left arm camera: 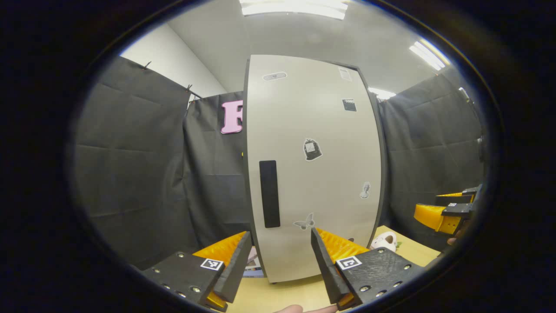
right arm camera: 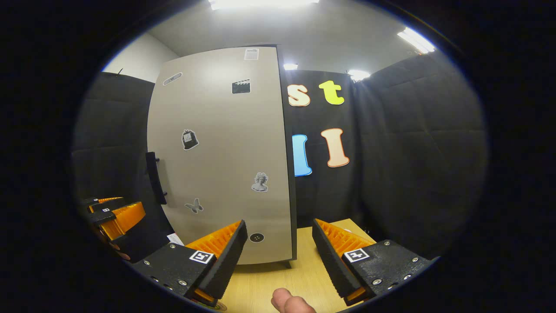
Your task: Open the cabinet door with the right hand, grasp the bottle in the cabinet with the left hand and place it on the coaster, then close the cabinet door with the right hand.
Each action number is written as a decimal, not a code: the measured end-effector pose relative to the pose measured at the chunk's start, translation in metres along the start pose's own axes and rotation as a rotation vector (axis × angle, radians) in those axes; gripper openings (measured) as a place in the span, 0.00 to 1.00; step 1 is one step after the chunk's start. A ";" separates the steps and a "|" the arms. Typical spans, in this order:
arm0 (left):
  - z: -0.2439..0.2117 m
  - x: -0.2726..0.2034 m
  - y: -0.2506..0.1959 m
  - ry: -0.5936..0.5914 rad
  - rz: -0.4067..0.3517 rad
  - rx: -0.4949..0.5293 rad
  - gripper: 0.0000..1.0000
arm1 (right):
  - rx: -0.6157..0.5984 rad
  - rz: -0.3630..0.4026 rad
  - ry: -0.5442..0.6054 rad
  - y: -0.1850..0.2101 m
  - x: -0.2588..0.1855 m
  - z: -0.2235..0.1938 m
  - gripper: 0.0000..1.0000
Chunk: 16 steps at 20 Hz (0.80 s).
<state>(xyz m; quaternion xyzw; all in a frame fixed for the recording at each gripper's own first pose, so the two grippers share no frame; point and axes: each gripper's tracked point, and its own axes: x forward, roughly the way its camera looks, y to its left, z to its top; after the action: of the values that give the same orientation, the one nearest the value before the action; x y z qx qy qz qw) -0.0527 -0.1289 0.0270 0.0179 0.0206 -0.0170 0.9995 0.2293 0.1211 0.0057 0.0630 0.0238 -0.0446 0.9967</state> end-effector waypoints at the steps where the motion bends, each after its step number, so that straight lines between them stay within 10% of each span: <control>1: 0.000 0.000 0.000 0.001 0.002 0.000 0.75 | -0.001 0.002 -0.001 0.001 0.000 0.000 0.93; 16: -0.001 0.002 0.002 0.004 0.020 -0.011 0.75 | 0.000 0.009 0.000 0.000 0.006 0.001 0.93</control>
<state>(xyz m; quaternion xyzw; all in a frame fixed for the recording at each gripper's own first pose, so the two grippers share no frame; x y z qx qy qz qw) -0.0507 -0.1275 0.0262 0.0126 0.0222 -0.0067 0.9996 0.2352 0.1200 0.0064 0.0631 0.0235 -0.0402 0.9969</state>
